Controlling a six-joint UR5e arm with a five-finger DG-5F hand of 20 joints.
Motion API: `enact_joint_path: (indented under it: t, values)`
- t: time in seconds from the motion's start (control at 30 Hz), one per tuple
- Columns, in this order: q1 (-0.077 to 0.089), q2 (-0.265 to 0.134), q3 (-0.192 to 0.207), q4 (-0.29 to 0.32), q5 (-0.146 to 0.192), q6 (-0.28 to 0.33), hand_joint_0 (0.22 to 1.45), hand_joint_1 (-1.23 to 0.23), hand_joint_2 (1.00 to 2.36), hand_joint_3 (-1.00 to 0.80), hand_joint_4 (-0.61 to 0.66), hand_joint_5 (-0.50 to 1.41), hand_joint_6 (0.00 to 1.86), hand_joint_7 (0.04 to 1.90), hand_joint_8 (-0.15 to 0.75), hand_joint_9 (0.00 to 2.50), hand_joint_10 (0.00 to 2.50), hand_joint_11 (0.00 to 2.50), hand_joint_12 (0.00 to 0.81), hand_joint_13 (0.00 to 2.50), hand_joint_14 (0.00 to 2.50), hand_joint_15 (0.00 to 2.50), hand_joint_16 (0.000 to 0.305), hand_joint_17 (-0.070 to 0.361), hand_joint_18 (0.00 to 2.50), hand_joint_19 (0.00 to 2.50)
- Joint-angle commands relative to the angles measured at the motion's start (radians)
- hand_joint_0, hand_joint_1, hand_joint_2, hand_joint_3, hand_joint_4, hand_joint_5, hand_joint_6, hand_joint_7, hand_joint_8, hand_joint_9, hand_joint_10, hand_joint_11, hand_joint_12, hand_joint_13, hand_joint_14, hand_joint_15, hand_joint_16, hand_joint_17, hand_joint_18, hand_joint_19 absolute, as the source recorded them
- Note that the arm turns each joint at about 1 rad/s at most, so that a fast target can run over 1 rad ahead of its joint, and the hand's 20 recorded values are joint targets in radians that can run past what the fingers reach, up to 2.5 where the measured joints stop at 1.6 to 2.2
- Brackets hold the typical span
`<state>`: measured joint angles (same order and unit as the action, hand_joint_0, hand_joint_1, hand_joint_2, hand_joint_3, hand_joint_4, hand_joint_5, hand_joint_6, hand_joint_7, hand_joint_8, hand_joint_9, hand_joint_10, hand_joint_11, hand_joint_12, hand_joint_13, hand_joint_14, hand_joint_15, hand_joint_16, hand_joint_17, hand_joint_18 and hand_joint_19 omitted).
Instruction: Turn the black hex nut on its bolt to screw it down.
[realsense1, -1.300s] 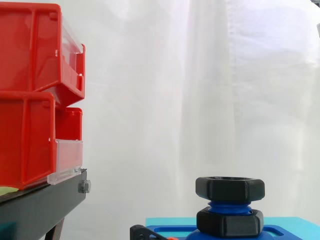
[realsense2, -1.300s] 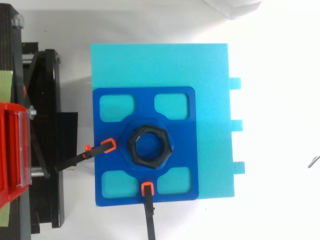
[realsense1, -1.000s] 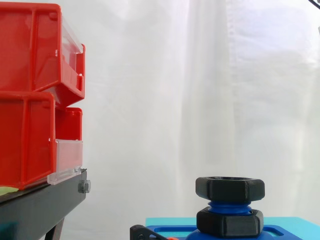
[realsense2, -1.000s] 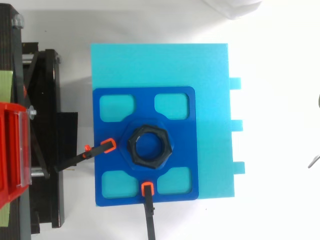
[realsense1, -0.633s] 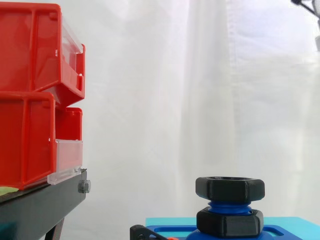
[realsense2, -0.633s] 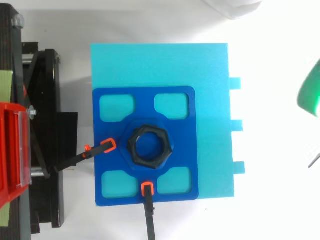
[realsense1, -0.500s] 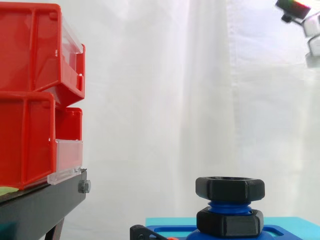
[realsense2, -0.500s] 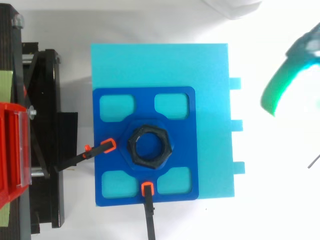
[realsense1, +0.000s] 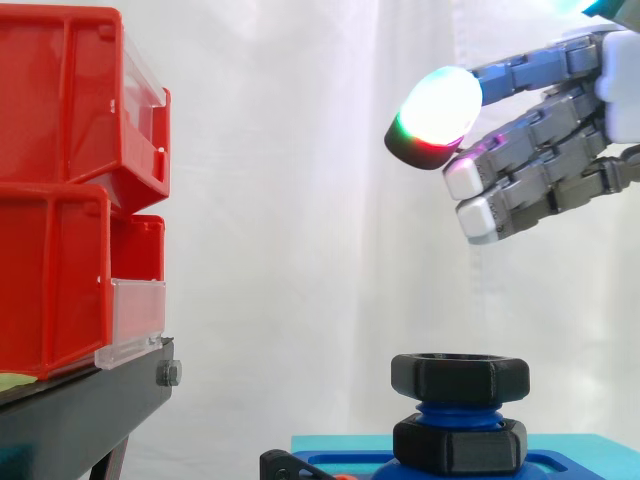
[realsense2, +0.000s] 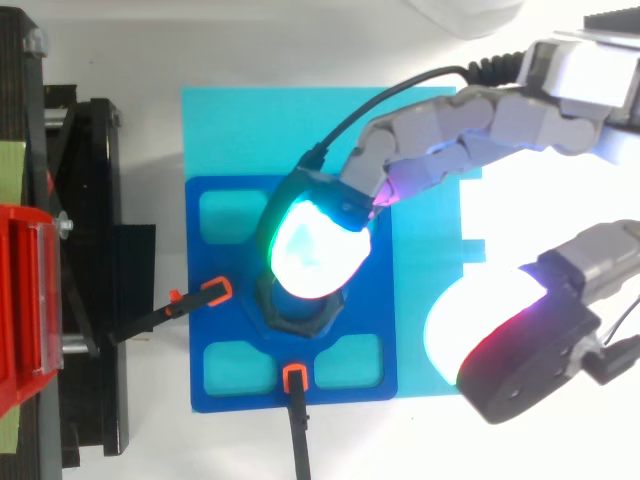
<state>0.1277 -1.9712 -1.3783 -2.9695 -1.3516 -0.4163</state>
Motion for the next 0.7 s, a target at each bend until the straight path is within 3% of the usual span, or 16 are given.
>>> enact_joint_path:
  t: [0.0, 0.2, 0.33, 0.63, 0.67]
  values:
    - [0.0, -0.008, 0.008, 0.023, 0.005, -0.059, 0.51, -0.48, 1.0, -0.5, 0.13, -0.19, 0.5, 0.76, 0.266, 0.61, 0.01, 0.32, 0.311, 0.56, 0.01, 0.2, 0.045, 0.102, 0.43, 0.21]
    - [0.007, -0.009, 0.008, 0.067, 0.009, -0.147, 0.51, -0.49, 1.0, -0.5, 0.13, -0.19, 0.5, 0.76, 0.267, 0.61, 0.01, 0.32, 0.313, 0.56, 0.01, 0.2, 0.045, 0.102, 0.43, 0.21]
    - [0.018, -0.009, 0.008, 0.084, 0.019, -0.282, 0.51, -0.49, 1.0, -0.5, 0.13, -0.18, 0.5, 0.76, 0.269, 0.62, 0.01, 0.33, 0.311, 0.56, 0.01, 0.2, 0.045, 0.102, 0.43, 0.22]
    - [0.033, -0.011, 0.008, 0.112, 0.016, -0.473, 0.51, -0.49, 1.0, -0.5, 0.14, -0.18, 0.5, 0.77, 0.271, 0.62, 0.01, 0.33, 0.312, 0.56, 0.01, 0.2, 0.045, 0.102, 0.44, 0.21]
    - [0.035, -0.028, 0.01, 0.11, 0.016, -0.49, 0.51, -0.49, 1.0, -0.5, 0.14, -0.18, 0.5, 0.76, 0.271, 0.62, 0.01, 0.33, 0.311, 0.56, 0.01, 0.2, 0.045, 0.102, 0.44, 0.21]
